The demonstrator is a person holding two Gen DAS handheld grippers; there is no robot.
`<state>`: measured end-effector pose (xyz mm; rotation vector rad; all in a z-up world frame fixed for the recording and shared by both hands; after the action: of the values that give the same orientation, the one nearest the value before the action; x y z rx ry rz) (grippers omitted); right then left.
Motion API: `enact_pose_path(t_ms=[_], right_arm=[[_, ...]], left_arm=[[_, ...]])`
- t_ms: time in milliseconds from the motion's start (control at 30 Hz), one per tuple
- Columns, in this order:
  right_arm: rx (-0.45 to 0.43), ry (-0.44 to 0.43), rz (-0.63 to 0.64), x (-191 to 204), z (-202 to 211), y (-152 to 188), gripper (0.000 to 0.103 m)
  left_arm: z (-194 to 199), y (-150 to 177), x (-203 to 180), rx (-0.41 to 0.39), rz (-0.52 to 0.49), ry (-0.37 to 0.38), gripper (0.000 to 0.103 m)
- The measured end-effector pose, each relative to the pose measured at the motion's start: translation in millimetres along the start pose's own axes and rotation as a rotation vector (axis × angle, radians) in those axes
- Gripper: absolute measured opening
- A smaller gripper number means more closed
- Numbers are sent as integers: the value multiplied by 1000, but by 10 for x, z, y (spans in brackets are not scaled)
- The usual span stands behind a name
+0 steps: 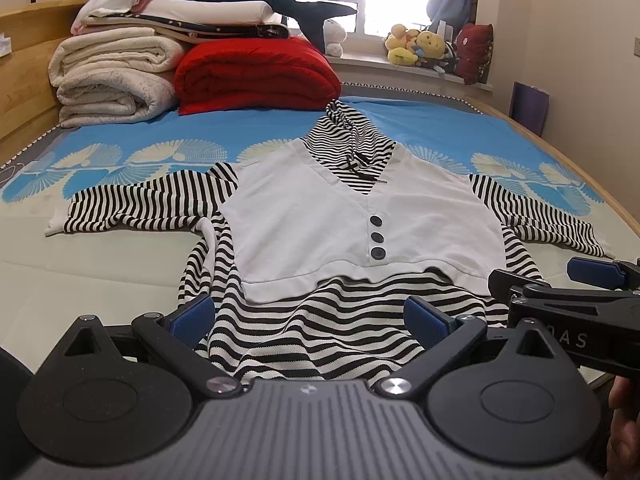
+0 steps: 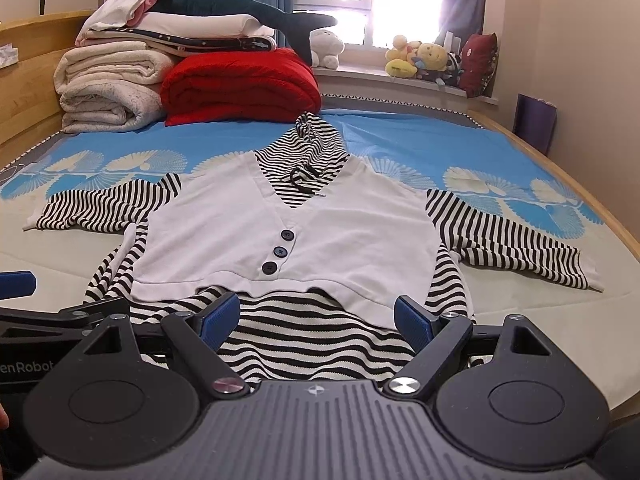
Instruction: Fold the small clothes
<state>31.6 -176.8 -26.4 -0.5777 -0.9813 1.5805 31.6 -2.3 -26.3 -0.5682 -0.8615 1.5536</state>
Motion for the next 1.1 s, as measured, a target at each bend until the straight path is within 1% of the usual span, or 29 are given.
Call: enact_pose_path(t_ms=[300,433,500,567,600,633,667,700,733,767,800,833,867,933,967,1000,1067,1100], right_arm=[[-9,2,5,-2,-1,-10,85],[-20,6,4,-25,0,-25,85],[-27,10,-6,-51,9,-46,85],[-49,11,-15,-82,30,-82,84],[-53,8,-27,-105,37,-97,80],[-61,1,-41,-127,43,-114,73],[-68,-8,-59,-156,49,-128,64],[-77,-13,-73,-188,54,-142,59],[-83,-13,-83,-209,56,-154,48],[-96,-10,-92,-236,62,-172,38],[-98,-2,-96,-253,66,-186,35],[-112,6,-94,-272,79,-207,34],[-121,9,-88,-287,87,-230,34],[-115,-13,-100,-316,67,-273,34],[-108,-15,-85,-327,59,-311,34],[-90,-14,-63,-332,43,-364,34],[-53,-52,-52,-352,-26,-514,40],[-43,-71,-45,-361,-71,-618,45]], left_arm=[[8,-14,1,-9,2,1,101],[30,-59,42,-38,-4,-27,101],[64,-135,90,-36,-6,-46,95],[103,-261,157,-6,-5,-57,79],[140,-362,217,-2,8,-44,75],[188,-482,285,-13,22,-17,70],[240,-591,345,-47,22,-3,62],[272,-697,390,-82,7,-8,57],[280,-818,439,-119,-15,-15,46],[232,-928,498,-132,-18,-10,35],[165,-1040,565,-139,-10,-4,30],[85,-1158,647,-150,6,3,19],[-78,-1291,760,-147,36,11,15],[-395,-1546,1003,-169,80,-18,14],[-553,-1679,1138,-177,102,-33,14],[-756,-1789,1274,-163,121,-52,14],[-1140,-1967,1562,-127,159,-101,14],[-1351,-2039,1722,-106,169,-131,14]])
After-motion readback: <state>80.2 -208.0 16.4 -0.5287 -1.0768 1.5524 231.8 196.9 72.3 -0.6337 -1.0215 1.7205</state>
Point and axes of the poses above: each gripper's, at about its wrist camera, not at the fingertips, and z roughly against the way its jaws point, x to its left, y to its underside, the point moved 4 cm from there along -z, roughly the way its jaws point, and after that the axes turned 12 degrees about -y, right-handed, at the moved point
